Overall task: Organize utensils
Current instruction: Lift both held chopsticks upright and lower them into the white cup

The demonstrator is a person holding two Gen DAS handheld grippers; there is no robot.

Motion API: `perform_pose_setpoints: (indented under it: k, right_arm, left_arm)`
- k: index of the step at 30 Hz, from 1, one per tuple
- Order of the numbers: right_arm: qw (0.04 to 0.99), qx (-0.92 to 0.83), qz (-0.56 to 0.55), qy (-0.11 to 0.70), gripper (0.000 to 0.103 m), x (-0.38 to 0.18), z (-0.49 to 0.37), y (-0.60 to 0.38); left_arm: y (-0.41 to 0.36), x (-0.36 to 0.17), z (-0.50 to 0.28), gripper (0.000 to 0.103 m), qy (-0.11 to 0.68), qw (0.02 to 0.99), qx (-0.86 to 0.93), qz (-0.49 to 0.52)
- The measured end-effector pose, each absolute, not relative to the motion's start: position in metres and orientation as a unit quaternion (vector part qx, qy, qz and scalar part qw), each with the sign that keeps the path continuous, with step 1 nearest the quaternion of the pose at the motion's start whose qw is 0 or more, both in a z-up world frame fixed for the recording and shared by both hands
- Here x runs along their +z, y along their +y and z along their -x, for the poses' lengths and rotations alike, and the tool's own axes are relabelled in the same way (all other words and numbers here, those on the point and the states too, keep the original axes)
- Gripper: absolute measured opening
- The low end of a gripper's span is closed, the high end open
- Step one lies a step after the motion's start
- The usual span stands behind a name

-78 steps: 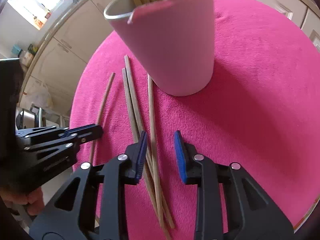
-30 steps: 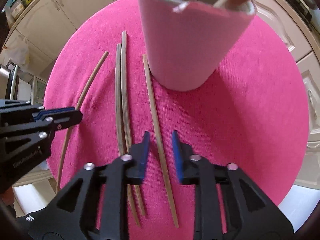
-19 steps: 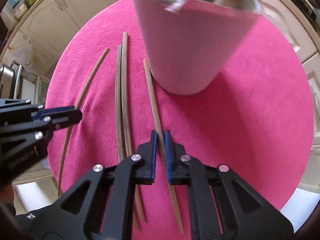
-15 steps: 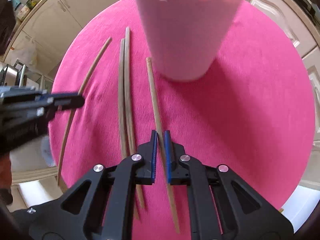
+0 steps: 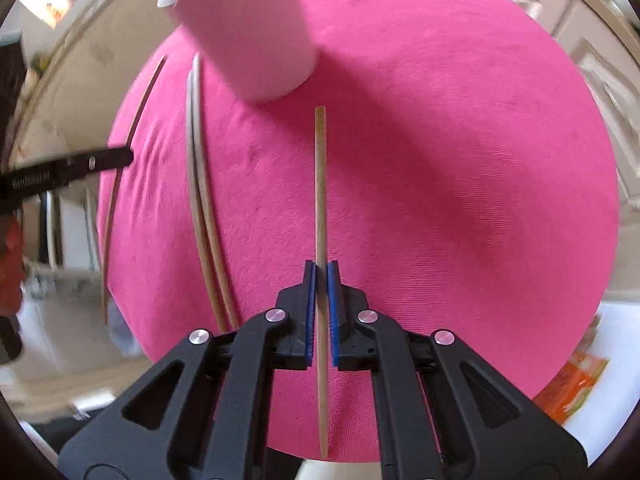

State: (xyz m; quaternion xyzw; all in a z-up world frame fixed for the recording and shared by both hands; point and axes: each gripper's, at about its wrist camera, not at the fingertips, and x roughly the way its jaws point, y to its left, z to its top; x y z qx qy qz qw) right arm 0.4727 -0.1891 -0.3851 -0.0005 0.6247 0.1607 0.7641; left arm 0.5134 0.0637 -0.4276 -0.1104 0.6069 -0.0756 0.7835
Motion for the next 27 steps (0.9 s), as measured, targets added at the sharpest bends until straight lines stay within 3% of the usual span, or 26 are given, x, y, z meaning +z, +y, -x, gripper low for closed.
perform_pose_setpoints:
  k: [8, 14, 27]
  right_arm:
    - [0.829, 0.155, -0.108, 0.526, 0.006, -0.343, -0.484, -0.236]
    - [0.866, 0.168, -0.141, 0.449, 0.006, -0.307, -0.501, -0.232]
    - [0.916, 0.206, -0.199, 0.280, 0.006, -0.232, -0.557, -0.224]
  left_arm:
    - [0.073, -0.378, -0.514, 0.006, 0.502, 0.848, -0.094, 0.140]
    - [0.074, -0.336, -0.515, 0.006, 0.400, 0.897, -0.110, 0.153]
    - [0.042, -0.272, -0.554, 0.006, 0.254, 0.944, -0.138, 0.158]
